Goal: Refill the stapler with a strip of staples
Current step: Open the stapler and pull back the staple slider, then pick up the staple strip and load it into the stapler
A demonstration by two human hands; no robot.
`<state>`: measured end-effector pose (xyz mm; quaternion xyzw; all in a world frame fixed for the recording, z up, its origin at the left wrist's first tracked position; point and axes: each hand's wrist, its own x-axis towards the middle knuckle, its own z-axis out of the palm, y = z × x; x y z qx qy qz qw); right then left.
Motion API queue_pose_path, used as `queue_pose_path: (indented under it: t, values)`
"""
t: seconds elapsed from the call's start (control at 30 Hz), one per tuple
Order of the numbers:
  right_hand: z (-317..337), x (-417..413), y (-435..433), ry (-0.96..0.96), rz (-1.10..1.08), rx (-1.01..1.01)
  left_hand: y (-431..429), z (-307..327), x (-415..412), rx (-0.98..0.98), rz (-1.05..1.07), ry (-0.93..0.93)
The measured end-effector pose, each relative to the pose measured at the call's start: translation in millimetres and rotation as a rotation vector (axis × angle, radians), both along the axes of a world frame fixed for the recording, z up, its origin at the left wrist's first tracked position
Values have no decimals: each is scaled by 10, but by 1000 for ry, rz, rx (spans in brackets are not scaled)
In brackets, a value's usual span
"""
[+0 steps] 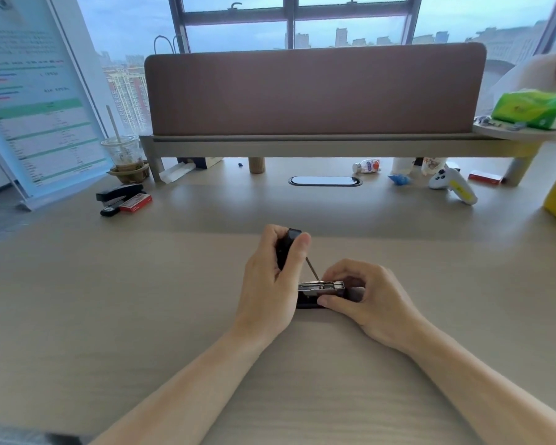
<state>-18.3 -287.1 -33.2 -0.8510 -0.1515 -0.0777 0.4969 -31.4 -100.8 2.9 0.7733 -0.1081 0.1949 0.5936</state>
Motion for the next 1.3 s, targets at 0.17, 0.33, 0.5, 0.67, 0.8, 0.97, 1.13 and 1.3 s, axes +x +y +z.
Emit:
queue_pose_path:
  t: [0.17, 0.33, 0.5, 0.67, 0.8, 0.97, 1.13, 1.3]
  values:
    - [-29, 19, -4, 7, -1, -8, 113, 6, -21, -250, 71, 54]
    - [-23, 19, -16, -13, -4, -46, 315, -38, -30, -629, 52, 192]
    - [-10, 14, -15, -28, -10, -60, 569, -63, -35, -927, 59, 329]
    - [-27, 25, -16, -19, -9, -47, 965, -154, -27, 71, 315, 81]
    - [-39, 37, -7, -5, -19, -28, 929, 37, -32, 1083, 73, -352]
    - [-49, 23, -16, -32, -11, -52, 790, -12, 22, 1166, -65, -119]
    - [-68, 46, -20, -10, -12, -31, 824, -89, 25, 930, -88, 17]
    - [-47, -6, 27, -29, 19, -58, 874, -81, -35, 923, -71, 43]
